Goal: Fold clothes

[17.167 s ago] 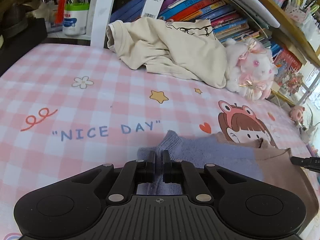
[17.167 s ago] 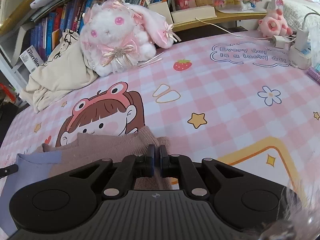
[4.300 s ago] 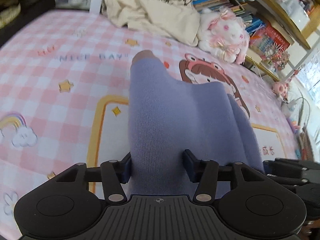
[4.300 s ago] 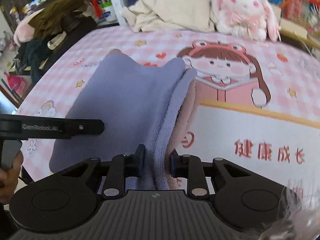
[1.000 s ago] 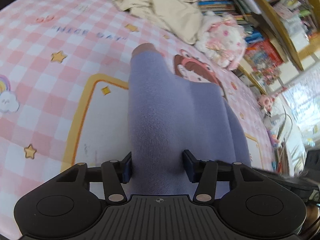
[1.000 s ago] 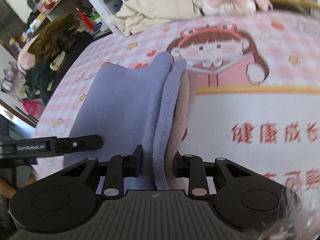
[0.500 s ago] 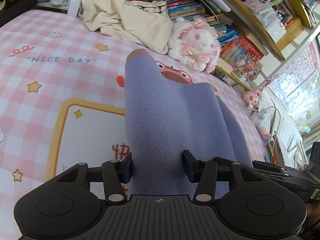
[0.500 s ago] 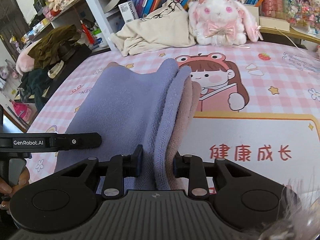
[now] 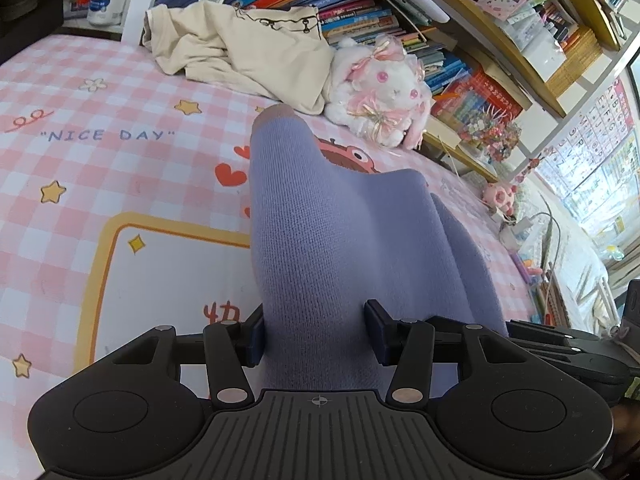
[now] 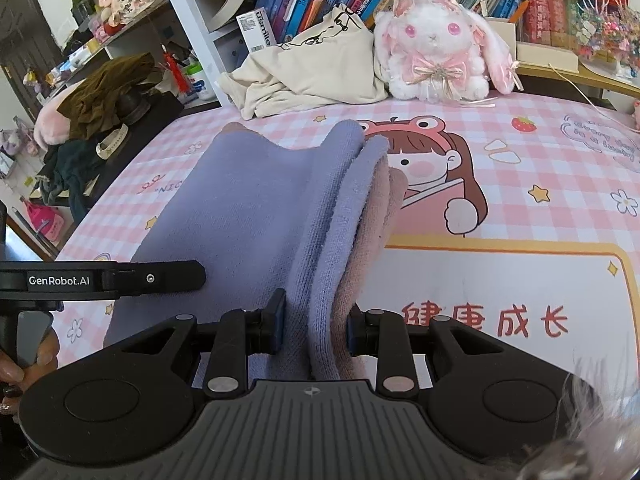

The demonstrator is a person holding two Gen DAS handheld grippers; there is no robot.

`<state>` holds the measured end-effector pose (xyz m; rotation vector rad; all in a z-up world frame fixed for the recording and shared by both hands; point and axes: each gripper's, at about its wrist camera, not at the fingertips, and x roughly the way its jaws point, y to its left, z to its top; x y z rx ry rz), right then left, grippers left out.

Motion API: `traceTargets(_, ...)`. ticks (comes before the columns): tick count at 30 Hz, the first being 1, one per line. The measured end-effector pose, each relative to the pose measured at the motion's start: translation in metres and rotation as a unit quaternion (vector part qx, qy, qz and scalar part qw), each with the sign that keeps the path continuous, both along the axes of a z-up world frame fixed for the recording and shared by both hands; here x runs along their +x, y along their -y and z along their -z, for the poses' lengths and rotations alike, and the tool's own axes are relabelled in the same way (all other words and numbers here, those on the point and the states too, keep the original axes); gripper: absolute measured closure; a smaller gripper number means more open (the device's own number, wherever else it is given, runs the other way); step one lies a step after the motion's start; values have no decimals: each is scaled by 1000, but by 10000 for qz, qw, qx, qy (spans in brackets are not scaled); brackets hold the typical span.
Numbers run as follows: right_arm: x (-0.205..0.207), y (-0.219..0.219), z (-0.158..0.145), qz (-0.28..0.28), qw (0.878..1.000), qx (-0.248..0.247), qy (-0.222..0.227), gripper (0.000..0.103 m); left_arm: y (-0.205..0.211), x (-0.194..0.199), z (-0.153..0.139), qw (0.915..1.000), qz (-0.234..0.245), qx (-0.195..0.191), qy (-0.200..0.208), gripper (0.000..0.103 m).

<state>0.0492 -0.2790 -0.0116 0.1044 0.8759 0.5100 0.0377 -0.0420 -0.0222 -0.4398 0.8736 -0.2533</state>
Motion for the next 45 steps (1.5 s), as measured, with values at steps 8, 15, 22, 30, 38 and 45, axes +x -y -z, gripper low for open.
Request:
traceTargets(8, 18, -3, -6, -61, 10000, 75, -12, 77, -7, 16, -3, 9999, -92, -74, 11, 55)
traceTargets(15, 42, -11, -14, -81, 9999, 126, 46, 77, -16, 36, -9, 9998, -145, -60, 133, 55)
traceTargets(22, 61, -24, -16, -124, 9998, 133, 67, 77, -28, 51, -11, 9995, -226, -82, 193, 55)
traceTargets(30, 86, -38, -12, -121, 9999, 81, 34, 77, -42, 75, -4, 9994, -263, -147, 158, 55)
traceTargets(38, 119, -50, -5, -54, 10000, -19, -51, 77, -52, 107, 5, 9995, -252, -189, 59, 55)
traceTargets(45, 145, -55, 0, -12, 10000, -59, -60, 77, -55, 133, 9, 9996, -217, -165, 29, 55)
